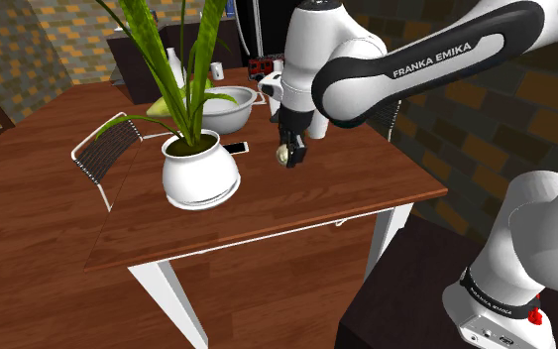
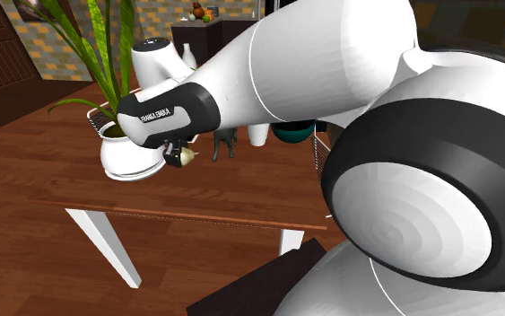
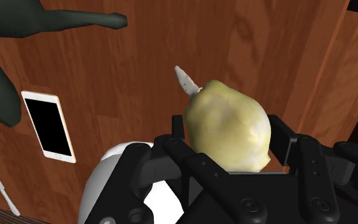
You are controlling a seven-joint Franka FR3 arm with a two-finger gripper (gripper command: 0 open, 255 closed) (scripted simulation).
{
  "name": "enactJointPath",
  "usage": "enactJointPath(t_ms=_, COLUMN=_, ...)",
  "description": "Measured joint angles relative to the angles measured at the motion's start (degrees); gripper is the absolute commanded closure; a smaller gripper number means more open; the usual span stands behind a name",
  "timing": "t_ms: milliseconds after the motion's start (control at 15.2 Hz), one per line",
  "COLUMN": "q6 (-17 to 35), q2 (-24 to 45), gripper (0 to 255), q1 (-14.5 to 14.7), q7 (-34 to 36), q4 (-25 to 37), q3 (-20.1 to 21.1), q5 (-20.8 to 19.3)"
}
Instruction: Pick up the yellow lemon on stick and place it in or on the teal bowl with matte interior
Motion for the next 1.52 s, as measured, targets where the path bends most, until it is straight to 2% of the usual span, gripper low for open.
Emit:
enactJointPath(t_ms=726, q6=-7.4, q2=-1.2, gripper=255, q1=-0.1, q7=-1.9, q4=6.3, q3=-0.6, q5=0.8)
enactJointPath(t_ms=1518, q6=-6.4, q2=0.3, gripper=255, q1=-5.1, q7=-19.1, q4=8.4, q3=-12.4, q5=2.1)
